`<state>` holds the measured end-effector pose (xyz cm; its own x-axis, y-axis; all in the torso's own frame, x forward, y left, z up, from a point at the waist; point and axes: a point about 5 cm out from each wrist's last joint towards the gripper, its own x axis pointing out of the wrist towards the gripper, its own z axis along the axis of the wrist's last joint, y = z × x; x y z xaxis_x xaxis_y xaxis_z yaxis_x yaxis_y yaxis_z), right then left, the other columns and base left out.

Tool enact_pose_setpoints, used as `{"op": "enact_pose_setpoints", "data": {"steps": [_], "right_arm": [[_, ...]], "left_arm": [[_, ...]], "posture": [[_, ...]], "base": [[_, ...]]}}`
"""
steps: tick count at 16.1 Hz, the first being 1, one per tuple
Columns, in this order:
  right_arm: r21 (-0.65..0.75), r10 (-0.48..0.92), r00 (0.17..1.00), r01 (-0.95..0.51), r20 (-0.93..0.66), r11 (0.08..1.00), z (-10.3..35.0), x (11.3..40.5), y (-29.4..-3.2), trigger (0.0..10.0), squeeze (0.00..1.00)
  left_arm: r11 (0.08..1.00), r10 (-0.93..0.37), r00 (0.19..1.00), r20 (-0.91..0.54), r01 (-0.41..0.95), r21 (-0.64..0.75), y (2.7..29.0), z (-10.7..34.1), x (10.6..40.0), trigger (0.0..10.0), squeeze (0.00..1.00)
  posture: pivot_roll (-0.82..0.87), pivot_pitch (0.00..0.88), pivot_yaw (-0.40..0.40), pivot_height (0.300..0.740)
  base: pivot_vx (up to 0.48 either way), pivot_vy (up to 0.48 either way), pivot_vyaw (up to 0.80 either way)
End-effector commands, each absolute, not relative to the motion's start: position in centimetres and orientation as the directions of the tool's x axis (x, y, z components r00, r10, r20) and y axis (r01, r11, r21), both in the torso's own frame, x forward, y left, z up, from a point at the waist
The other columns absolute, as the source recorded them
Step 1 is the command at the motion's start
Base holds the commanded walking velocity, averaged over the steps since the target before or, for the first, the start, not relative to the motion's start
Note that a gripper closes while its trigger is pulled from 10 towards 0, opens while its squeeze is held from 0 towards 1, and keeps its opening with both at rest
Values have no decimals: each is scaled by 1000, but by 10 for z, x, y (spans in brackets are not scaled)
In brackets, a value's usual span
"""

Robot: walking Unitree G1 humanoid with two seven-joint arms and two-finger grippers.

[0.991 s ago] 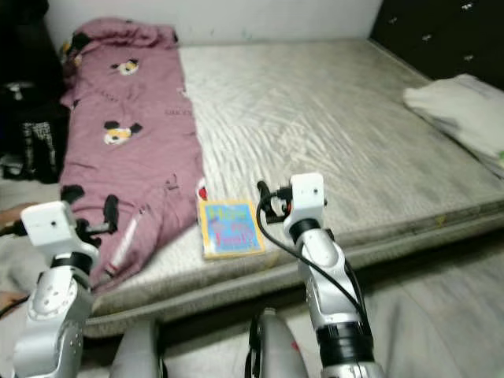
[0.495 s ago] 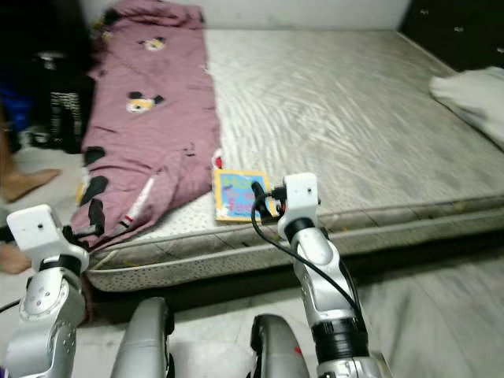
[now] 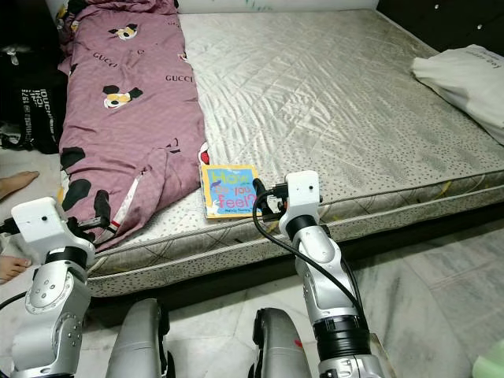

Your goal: Clean up the room

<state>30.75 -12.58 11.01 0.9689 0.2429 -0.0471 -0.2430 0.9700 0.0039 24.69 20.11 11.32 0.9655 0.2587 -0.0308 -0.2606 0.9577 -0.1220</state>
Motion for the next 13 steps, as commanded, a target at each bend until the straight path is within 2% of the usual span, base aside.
{"op": "enact_pose_setpoints", "data": {"steps": [1, 9, 13], "right_arm": [[-8, 250, 967, -251, -38, 968, 112, 308, -126, 10000, 0], [-22, 260, 965, -261, -44, 965, 112, 307, -126, 10000, 0], [-28, 264, 963, -265, -49, 964, 110, 306, -126, 10000, 0]], "left_arm": [[961, 248, 969, -14, -248, -124, 199, 117, 247, 10000, 0], [962, 237, 971, -20, -237, -132, 196, 115, 246, 10000, 0], [959, 230, 973, -30, -231, -161, 192, 114, 247, 10000, 0]], "posture": [[-81, 72, -59, 619], [-84, 73, -63, 619], [-84, 69, -65, 619]], "base": [[420, 0, 0], [454, 0, 0], [77, 0, 0]]}}
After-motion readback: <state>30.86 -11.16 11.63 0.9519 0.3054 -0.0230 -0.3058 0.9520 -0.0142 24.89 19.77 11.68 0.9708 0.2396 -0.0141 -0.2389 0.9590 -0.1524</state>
